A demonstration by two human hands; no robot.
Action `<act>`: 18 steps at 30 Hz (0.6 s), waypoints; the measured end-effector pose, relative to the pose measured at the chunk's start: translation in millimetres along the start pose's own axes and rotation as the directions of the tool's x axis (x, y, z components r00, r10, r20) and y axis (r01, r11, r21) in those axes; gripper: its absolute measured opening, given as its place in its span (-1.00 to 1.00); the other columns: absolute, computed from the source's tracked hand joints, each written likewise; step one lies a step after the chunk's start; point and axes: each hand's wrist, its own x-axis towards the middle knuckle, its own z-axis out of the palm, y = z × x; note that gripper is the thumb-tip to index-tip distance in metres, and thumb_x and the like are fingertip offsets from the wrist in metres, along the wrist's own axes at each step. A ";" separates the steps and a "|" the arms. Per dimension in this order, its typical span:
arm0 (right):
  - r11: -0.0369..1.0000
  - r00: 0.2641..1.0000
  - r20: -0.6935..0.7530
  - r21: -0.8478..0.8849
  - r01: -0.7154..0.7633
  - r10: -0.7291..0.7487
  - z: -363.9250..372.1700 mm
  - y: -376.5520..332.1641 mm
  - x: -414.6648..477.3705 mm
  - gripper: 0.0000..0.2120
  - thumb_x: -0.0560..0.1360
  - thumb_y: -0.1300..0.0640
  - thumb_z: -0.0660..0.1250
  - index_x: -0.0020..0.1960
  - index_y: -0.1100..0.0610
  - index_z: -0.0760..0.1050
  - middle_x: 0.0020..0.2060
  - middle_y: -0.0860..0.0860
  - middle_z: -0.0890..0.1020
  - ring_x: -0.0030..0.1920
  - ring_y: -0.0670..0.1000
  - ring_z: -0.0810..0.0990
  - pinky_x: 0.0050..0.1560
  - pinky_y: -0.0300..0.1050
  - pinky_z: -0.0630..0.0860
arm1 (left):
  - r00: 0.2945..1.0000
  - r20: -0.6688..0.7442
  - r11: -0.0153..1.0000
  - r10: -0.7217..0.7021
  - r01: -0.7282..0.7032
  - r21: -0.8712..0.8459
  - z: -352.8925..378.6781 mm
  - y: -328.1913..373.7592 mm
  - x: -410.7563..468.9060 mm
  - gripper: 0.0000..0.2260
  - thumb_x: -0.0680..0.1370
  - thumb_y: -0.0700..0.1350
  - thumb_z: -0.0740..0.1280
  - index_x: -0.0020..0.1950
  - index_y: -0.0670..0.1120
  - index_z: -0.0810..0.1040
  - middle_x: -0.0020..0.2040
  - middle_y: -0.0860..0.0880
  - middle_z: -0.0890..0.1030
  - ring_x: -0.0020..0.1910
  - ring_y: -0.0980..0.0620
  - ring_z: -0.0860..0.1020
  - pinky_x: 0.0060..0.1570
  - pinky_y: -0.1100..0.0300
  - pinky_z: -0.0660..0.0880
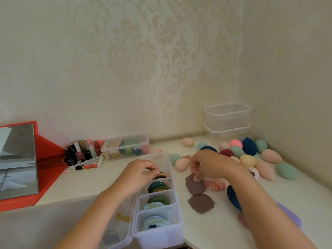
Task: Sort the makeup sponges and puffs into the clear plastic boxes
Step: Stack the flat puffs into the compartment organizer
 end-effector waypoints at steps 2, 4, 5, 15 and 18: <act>0.997 0.998 -0.052 0.080 0.020 -0.016 -4.2 0.6 -1.7 -0.83 0.41 0.12 0.45 -0.23 -0.03 0.46 -0.26 -0.15 0.49 -0.28 -0.16 0.44 -0.31 -0.29 0.30 | 1.000 -0.021 1.000 -0.009 0.008 -0.030 5.4 -2.6 -1.0 -0.90 0.53 -0.08 0.34 -0.04 0.07 0.65 -0.11 0.18 0.65 -0.09 0.27 0.56 -0.07 0.43 0.40; 0.980 0.981 -0.190 0.184 0.071 -0.035 -7.3 -0.7 -1.2 -0.85 0.41 0.15 0.45 -0.22 -0.01 0.48 -0.26 -0.14 0.50 -0.30 -0.17 0.45 -0.31 -0.32 0.33 | 0.999 -0.042 1.000 -0.005 0.004 -0.026 7.2 -3.3 -0.8 -0.88 0.54 -0.09 0.33 -0.02 0.05 0.66 -0.11 0.19 0.65 -0.11 0.28 0.55 -0.11 0.50 0.36; 0.964 0.956 -0.292 0.241 0.115 -0.040 -7.3 -3.1 0.7 -0.86 0.41 0.17 0.44 -0.19 0.02 0.49 -0.26 -0.14 0.51 -0.32 -0.18 0.44 -0.31 -0.34 0.33 | 0.999 -0.044 1.000 0.000 0.000 -0.013 7.5 -2.6 -0.4 -0.87 0.55 -0.10 0.32 -0.02 0.04 0.67 -0.11 0.19 0.64 -0.11 0.28 0.55 -0.12 0.52 0.36; 0.917 0.806 -0.565 0.204 0.344 -0.177 32.8 -33.9 26.1 -0.81 0.51 0.16 0.34 0.11 0.10 0.61 -0.08 -0.03 0.65 -0.17 -0.07 0.51 -0.11 -0.27 0.41 | 0.967 -0.252 0.999 -0.043 0.047 0.012 14.9 4.6 -1.6 -0.79 0.49 -0.02 0.38 0.05 0.01 0.42 0.00 0.08 0.49 -0.01 0.14 0.47 -0.12 0.35 0.34; 0.939 0.818 -0.516 0.072 0.337 -0.254 38.6 -33.0 30.2 -0.78 0.54 0.13 0.29 0.14 0.05 0.61 -0.04 0.01 0.64 -0.12 -0.07 0.45 -0.11 -0.23 0.32 | 0.962 -0.272 0.999 -0.015 0.023 0.026 12.3 3.4 2.6 -0.79 0.51 -0.04 0.36 0.07 0.01 0.39 0.06 0.05 0.41 0.02 0.15 0.40 -0.06 0.35 0.26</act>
